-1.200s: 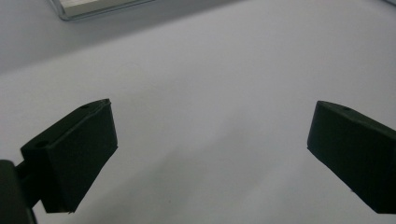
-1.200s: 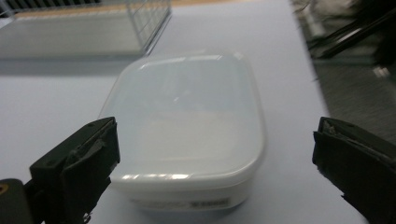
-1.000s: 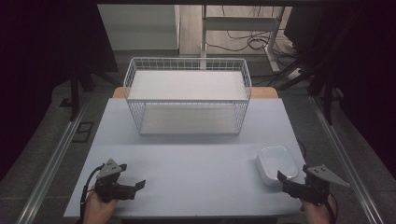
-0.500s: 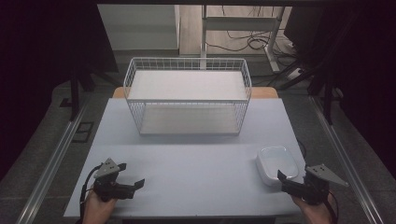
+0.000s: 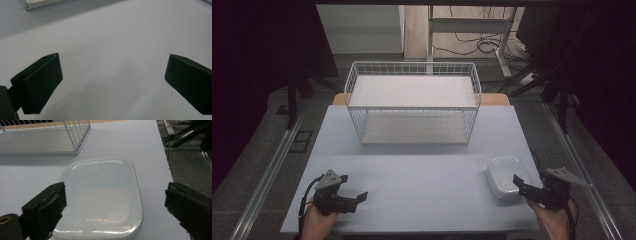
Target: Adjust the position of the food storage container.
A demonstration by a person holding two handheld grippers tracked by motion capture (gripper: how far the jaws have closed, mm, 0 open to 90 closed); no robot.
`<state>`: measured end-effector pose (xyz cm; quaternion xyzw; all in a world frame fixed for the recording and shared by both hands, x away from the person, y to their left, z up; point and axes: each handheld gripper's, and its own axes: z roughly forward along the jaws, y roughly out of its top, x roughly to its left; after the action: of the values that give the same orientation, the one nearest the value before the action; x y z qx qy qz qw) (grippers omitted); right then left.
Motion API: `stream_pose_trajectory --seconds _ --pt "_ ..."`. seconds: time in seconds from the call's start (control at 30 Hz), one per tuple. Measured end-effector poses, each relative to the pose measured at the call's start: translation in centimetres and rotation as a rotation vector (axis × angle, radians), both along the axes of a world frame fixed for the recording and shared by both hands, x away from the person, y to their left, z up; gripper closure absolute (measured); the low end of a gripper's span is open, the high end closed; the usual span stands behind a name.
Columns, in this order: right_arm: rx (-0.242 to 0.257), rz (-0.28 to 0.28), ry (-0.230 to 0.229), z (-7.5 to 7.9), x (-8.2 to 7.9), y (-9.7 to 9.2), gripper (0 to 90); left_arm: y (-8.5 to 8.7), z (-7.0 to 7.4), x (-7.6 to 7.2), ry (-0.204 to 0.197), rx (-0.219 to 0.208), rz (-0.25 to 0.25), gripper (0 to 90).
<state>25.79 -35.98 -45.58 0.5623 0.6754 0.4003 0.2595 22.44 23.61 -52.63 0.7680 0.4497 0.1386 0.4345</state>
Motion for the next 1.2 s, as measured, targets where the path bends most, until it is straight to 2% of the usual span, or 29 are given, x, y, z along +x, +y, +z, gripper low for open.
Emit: stream_pose_trajectory --seconds 0.1,0.2,0.27,0.33,0.4,0.47,0.6,0.63,0.67,0.77,0.8,0.9,0.93,1.2 --pt "-0.028 -0.022 -0.012 0.3 0.6 -0.4 22.8 0.1 0.0 0.0 0.0 -0.004 0.006 0.8" --pt "-0.07 0.011 -0.008 0.7 1.4 -0.6 43.5 0.2 0.0 0.0 0.001 -0.007 0.011 0.8" --pt "-0.074 0.032 -0.009 0.9 1.8 -0.7 53.9 0.2 0.0 0.0 0.003 -0.009 0.013 0.8" --pt "-0.08 0.055 0.002 1.0 2.4 -0.8 69.4 0.1 0.0 0.0 0.005 -0.01 0.01 0.8" --pt "-0.099 0.061 0.009 1.1 2.9 -0.9 81.0 0.1 -0.1 0.1 0.008 -0.007 0.007 0.8" --pt "-0.11 0.059 0.011 1.0 3.2 -0.9 87.8 0.1 -0.1 0.1 0.012 -0.003 0.007 0.9" --pt "-0.142 0.011 0.062 0.2 3.9 -1.0 89.5 0.1 -0.1 0.1 0.017 -0.003 0.005 0.9" --pt "-0.142 0.011 0.062 0.2 3.9 -1.0 89.5 0.1 -0.1 0.1 0.017 -0.003 0.005 0.9" --pt "-0.155 -0.012 0.077 -0.3 4.1 -1.3 89.5 0.0 -0.2 0.2 0.023 0.002 0.006 0.9" --pt "-0.125 -0.018 0.092 -0.7 4.3 -1.7 89.6 -0.1 -0.2 0.2 0.027 0.005 0.005 1.0" --pt "-0.095 -0.021 0.096 -0.8 4.4 -1.9 89.6 -0.1 -0.2 0.2 0.031 0.005 0.002 1.1" --pt "-0.091 -0.022 0.099 -0.8 4.5 -1.9 89.6 -0.2 -0.3 0.3 0.035 0.006 -0.002 1.1" --pt "-0.071 -0.009 0.103 -0.9 4.5 -1.5 89.6 -0.3 -0.3 0.2 0.039 0.003 -0.008 1.2" --pt "-0.066 0.077 0.108 -1.2 4.7 1.1 89.6 -0.4 -0.3 0.3 0.042 0.01 -0.016 1.4"
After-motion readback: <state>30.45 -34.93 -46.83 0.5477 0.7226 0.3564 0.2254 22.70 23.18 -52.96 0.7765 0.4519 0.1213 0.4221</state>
